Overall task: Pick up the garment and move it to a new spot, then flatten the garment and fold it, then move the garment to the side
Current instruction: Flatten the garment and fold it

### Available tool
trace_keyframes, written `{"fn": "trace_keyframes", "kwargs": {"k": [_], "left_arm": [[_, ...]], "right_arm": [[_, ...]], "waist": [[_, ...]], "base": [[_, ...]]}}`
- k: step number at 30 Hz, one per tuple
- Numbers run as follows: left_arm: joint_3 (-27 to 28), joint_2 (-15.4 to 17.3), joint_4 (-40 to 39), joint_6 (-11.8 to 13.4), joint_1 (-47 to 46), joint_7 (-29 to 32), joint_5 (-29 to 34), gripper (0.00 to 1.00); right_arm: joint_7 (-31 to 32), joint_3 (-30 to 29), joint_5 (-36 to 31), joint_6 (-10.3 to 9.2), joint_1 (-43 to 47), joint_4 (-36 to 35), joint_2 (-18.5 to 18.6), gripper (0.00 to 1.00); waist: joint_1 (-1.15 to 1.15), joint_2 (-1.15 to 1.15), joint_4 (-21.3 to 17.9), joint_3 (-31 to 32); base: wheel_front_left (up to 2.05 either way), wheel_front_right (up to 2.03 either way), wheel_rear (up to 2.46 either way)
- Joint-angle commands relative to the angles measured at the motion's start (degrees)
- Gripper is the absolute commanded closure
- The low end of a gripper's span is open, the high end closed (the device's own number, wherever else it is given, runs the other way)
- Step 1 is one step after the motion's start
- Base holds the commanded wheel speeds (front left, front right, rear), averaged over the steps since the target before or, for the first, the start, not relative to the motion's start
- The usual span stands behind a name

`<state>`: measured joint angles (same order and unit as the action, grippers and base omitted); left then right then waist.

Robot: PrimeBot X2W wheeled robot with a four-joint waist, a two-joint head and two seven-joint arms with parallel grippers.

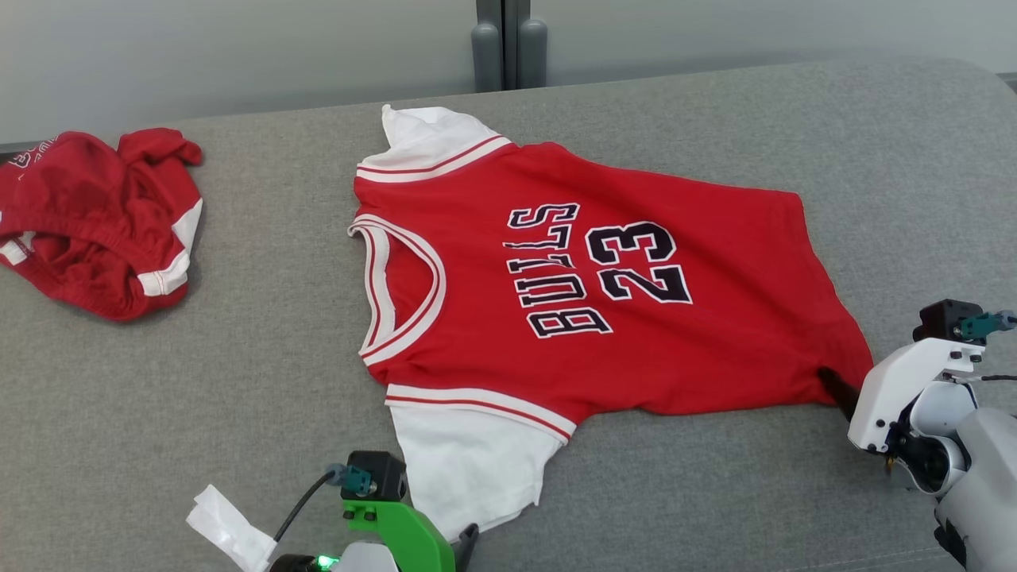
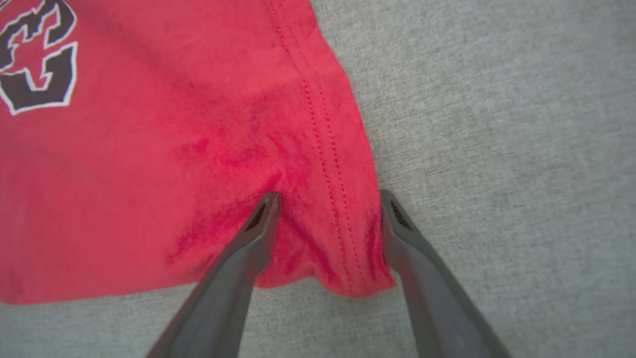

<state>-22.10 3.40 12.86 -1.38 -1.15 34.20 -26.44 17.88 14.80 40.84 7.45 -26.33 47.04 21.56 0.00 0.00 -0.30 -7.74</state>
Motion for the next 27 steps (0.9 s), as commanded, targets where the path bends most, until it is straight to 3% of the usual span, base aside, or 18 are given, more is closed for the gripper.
{"fn": "trace_keyframes", "kwargs": {"k": [1, 2, 3, 4, 5, 13, 19, 27], "left_arm": [[-1.1, -0.9, 1.8, 0.1, 2.1, 0.6, -0.9, 0.2], [-0.9, -0.9, 2.0, 0.2, 1.8, 0.4, -1.0, 0.29], [-0.7, -0.9, 2.3, 0.4, 1.5, 0.0, -1.0, 0.53], [-0.5, -0.8, 2.7, 0.4, 1.2, -0.2, -1.0, 0.6], [-0.2, -0.8, 3.0, 0.5, 0.9, -0.8, -1.1, 1.0], [1.8, 0.1, 1.8, -0.6, 0.5, -4.3, -2.9, 1.0], [4.7, 1.1, -3.2, -2.3, -0.1, -10.4, -4.3, 1.0], [7.9, 5.7, -9.2, -4.0, -7.6, -15.6, -3.0, 1.0]], "right_arm": [[0.0, 1.2, 0.7, 0.06, 0.1, 0.8, -1.0, 0.21], [-0.2, 1.6, 1.0, 0.06, 0.0, 0.9, -1.0, 0.35], [-0.5, 2.1, 1.4, 0.06, -0.2, 1.0, -0.9, 0.57], [-0.7, 2.5, 1.8, 0.06, -0.3, 1.1, -0.8, 0.67], [-1.0, 3.0, 2.2, 0.06, -0.3, 1.2, -0.7, 1.0], [-5.9, 5.9, 4.9, 0.03, 0.5, -0.3, 1.8, 1.0], [-10.6, 7.7, 7.4, 0.03, 1.6, -3.3, 2.6, 1.0], [-17.3, 7.8, 13.1, 0.03, -0.9, -12.4, 3.4, 1.0]], "waist": [[0.0, 0.0, 0.0, 0.1], [0.0, 0.0, 0.0, 0.1], [0.0, 0.0, 0.0, 0.1], [0.0, 0.0, 0.0, 0.1], [0.0, 0.0, 0.0, 0.2], [0.0, 0.0, 0.2, 1.6], [0.0, 0.0, 0.2, 2.8], [0.0, 0.0, -0.3, 1.3]], "base": [[0.0, 0.0, 0.0], [0.0, 0.0, 0.0], [0.0, 0.0, 0.0], [0.0, 0.0, 0.0], [0.0, 0.0, 0.0], [0.0, 0.0, 0.0], [0.0, 0.0, 0.0], [0.0, 0.0, 0.0]]}}
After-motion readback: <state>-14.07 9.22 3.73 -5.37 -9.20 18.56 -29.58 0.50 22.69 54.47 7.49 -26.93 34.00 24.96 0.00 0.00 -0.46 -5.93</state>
